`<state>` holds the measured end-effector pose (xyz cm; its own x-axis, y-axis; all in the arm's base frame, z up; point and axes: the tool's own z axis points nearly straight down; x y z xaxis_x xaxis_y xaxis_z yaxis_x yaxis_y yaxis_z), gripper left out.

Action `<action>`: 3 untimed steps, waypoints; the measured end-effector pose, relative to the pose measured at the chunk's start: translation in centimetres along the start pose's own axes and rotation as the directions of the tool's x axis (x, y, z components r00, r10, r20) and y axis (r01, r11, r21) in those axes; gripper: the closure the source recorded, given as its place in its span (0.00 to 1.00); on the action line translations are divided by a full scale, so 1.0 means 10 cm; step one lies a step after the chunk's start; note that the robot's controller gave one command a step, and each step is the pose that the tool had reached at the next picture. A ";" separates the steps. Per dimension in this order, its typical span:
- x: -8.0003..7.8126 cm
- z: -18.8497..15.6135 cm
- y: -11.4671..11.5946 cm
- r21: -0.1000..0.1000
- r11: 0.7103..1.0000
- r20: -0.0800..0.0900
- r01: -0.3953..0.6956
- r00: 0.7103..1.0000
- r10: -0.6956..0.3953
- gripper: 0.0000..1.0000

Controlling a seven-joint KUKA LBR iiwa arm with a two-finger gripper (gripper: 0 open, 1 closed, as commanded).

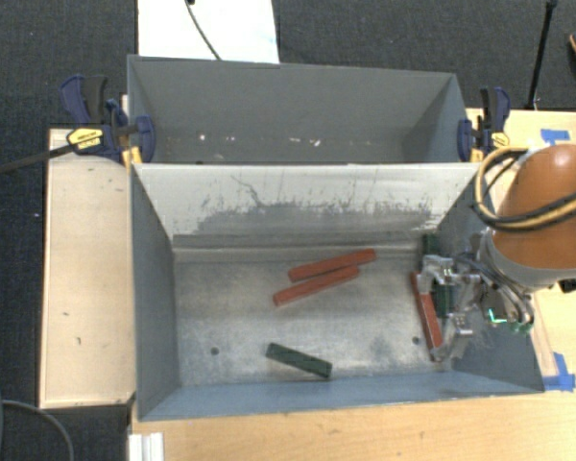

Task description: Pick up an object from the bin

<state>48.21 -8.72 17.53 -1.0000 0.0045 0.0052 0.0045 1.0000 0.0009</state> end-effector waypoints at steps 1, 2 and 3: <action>-0.12 0.52 -0.37 0.001 0.964 0.002 0.266 0.964 -0.266 0.00; -0.09 1.06 -0.59 0.003 0.981 0.010 0.193 0.981 -0.193 0.00; -0.01 1.02 -0.59 0.007 0.934 0.014 0.357 0.934 -0.357 0.00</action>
Offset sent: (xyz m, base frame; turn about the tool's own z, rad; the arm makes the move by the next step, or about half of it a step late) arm 0.0122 -0.0363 -0.0508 -0.2721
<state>48.21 -14.65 7.29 -0.9358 -0.3524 -0.0100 -0.3524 0.9358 -0.0044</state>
